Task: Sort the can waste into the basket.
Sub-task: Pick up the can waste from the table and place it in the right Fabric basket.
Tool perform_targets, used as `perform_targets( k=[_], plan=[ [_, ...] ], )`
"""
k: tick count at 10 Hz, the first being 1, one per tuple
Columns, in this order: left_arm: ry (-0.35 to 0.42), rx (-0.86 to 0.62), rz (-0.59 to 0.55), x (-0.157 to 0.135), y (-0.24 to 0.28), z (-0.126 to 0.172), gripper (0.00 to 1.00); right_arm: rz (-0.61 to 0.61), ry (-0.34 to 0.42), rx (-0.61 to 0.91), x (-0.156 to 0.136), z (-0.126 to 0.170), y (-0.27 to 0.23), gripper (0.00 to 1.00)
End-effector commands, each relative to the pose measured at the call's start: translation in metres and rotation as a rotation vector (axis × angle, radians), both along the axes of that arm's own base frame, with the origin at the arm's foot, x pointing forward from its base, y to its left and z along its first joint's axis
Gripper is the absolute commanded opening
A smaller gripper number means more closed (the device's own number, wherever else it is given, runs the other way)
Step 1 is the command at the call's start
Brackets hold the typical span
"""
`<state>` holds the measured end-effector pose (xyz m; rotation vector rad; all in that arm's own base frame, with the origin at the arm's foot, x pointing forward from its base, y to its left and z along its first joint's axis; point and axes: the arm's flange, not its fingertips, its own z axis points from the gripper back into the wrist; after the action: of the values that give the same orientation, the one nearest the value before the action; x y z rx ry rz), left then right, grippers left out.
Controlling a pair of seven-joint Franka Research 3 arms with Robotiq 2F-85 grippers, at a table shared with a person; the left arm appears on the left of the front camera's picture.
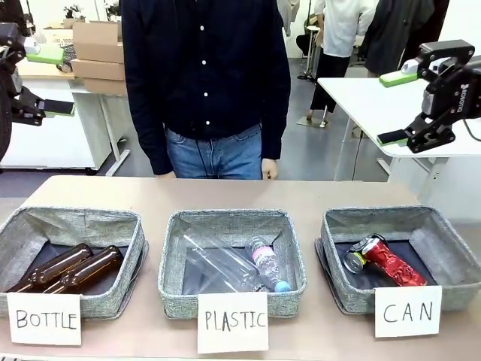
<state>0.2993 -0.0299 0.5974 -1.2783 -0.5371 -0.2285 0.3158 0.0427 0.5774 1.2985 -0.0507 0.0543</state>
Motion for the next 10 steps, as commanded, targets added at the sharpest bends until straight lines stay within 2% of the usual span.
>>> perform_targets(
  k=[1, 10],
  plan=[
    [-0.020, -0.022, -0.009, 0.0028, 0.0009, 0.0012, 1.00, 0.016, -0.022, -0.008, 0.0016, 0.0024, -0.0025, 1.00],
    [-0.020, -0.022, -0.009, 0.0028, 0.0009, 0.0012, 1.00, 0.016, -0.022, -0.008, 0.0016, 0.0024, -0.0025, 1.00]
  ],
)
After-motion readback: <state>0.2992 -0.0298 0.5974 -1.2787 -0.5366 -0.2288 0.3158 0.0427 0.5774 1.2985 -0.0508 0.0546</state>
